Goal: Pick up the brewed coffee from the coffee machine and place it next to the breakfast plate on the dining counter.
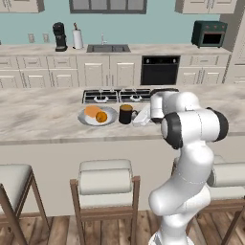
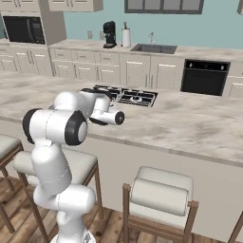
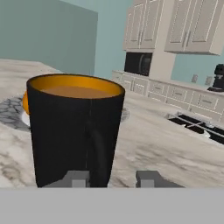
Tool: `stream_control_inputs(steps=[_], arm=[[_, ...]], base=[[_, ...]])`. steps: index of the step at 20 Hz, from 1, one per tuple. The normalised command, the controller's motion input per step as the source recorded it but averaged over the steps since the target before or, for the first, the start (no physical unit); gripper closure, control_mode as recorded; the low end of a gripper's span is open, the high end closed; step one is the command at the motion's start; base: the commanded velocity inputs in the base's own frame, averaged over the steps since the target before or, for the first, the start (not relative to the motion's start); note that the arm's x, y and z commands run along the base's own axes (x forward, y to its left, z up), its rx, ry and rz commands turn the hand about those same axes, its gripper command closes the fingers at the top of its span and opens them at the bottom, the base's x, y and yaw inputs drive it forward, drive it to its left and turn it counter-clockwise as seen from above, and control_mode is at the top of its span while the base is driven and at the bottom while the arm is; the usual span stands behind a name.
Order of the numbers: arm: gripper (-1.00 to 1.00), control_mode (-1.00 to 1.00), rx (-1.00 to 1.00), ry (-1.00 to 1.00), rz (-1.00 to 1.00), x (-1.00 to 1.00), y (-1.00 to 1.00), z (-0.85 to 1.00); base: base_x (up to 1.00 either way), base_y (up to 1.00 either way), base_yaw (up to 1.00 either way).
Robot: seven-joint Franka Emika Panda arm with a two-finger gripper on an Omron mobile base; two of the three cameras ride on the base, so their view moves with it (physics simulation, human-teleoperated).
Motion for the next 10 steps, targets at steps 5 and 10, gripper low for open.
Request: stream_control_inputs(steps=[5,10], arm=[[-1.00,-1.00,-0.02,0.00,0.00,-0.27,0.00,0.15],[-1.00,-1.00,0.00,-0.04,0.00,-0.53,0.00,0.47]], base=[[0.00,0.00,0.00],[0.00,0.00,0.00]])
